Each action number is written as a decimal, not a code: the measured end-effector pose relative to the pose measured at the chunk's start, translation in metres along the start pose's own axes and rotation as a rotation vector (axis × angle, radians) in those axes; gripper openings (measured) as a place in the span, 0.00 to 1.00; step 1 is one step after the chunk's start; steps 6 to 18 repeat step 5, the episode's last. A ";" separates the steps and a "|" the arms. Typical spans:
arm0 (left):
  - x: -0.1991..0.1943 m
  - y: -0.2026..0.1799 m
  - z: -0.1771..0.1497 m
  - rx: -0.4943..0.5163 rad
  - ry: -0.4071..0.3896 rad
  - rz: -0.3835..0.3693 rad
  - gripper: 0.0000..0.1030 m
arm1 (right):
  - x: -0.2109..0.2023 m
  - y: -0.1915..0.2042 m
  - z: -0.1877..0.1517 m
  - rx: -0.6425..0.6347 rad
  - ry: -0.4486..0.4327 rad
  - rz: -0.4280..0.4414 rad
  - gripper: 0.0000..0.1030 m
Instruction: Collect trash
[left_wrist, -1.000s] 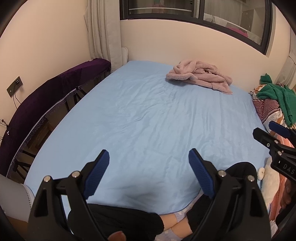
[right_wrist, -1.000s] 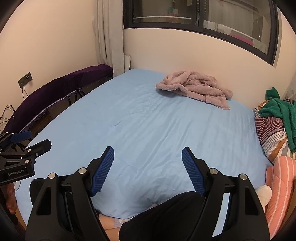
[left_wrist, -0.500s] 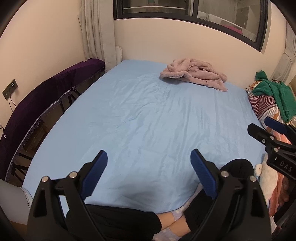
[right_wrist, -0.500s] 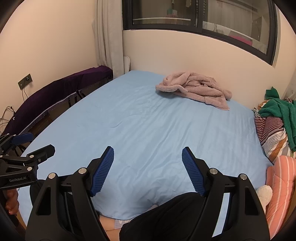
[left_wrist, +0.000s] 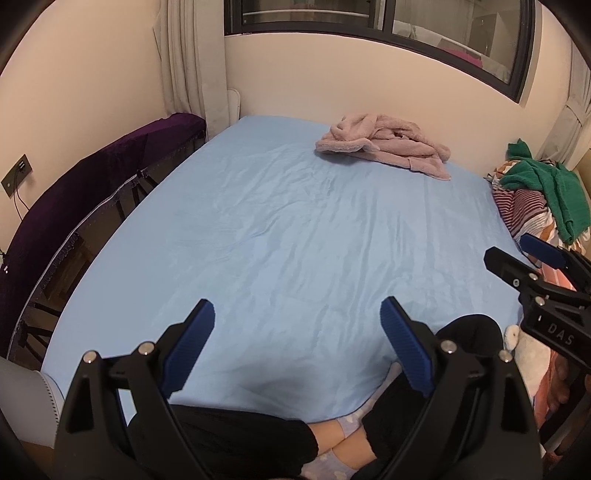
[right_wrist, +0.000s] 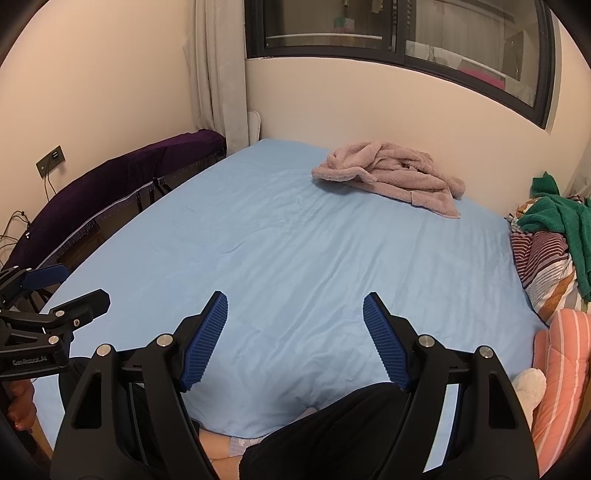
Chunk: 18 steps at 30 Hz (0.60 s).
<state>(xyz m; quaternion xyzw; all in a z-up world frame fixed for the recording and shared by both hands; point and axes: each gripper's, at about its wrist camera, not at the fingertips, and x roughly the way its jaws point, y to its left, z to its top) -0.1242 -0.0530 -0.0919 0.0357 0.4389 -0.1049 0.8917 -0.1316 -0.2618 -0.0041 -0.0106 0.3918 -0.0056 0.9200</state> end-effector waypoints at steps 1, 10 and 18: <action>0.000 0.001 0.001 -0.008 0.006 -0.006 0.88 | 0.000 0.000 0.000 -0.001 -0.001 0.000 0.71; 0.003 0.002 -0.001 -0.016 0.021 -0.011 0.88 | 0.000 0.001 -0.001 0.000 0.002 0.001 0.71; 0.003 0.002 -0.001 -0.016 0.021 -0.011 0.88 | 0.000 0.001 -0.001 0.000 0.002 0.001 0.71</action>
